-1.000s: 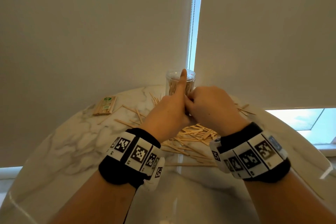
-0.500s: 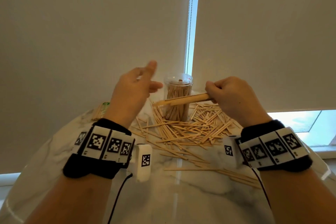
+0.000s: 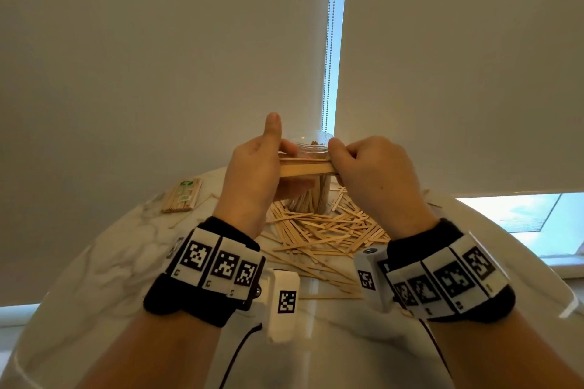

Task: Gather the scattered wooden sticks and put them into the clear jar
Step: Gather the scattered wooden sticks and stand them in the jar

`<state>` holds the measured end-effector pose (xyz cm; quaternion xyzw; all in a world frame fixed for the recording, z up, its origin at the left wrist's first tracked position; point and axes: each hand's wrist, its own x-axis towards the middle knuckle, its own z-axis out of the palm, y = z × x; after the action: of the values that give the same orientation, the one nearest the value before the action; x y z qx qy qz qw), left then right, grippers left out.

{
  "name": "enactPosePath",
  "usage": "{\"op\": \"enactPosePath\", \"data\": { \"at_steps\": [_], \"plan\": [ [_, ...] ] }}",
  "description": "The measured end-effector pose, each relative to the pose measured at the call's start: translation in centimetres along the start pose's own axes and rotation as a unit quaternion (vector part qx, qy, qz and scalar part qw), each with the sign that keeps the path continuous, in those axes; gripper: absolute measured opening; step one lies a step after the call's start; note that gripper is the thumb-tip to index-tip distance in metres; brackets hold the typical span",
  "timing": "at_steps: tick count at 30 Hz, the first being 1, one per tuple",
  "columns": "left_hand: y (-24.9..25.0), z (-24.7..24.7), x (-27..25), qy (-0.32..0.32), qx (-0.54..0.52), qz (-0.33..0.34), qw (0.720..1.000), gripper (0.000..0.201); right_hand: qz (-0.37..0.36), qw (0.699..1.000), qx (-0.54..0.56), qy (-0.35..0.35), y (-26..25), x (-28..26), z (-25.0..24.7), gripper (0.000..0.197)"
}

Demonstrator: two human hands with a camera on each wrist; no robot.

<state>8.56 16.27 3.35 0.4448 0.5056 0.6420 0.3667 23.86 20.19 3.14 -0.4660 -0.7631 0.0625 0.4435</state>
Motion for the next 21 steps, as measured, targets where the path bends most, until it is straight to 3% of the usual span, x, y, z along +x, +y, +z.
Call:
{"op": "enactPosePath", "data": {
  "at_steps": [6, 13, 18, 19, 21],
  "plan": [
    [-1.5, 0.4, 0.0, -0.013, 0.082, 0.116, 0.99, 0.039, 0.015, 1.0, 0.003, -0.004, -0.3, -0.3, -0.4, 0.064],
    [-2.4, 0.5, 0.8, -0.032, 0.078, 0.062, 0.994, 0.044, 0.042, 0.999, -0.006, 0.002, 1.0, -0.1, 0.0, 0.062],
    [-2.8, 0.9, 3.5, 0.021, 0.042, -0.017, 0.999, 0.053, 0.129, 0.991, -0.006, 0.035, 4.3, 0.6, -1.9, 0.054],
    [-3.1, 1.0, 4.5, 0.017, 0.061, -0.026, 0.998, 0.059, 0.142, 0.989, -0.005, 0.04, 5.0, 0.7, -2.3, 0.053],
    [-3.7, 1.3, 6.4, -0.013, 0.104, -0.04, 0.994, 0.091, 0.157, 0.987, -0.008, 0.045, 5.8, 1.1, -2.9, 0.05]
  ]
}}
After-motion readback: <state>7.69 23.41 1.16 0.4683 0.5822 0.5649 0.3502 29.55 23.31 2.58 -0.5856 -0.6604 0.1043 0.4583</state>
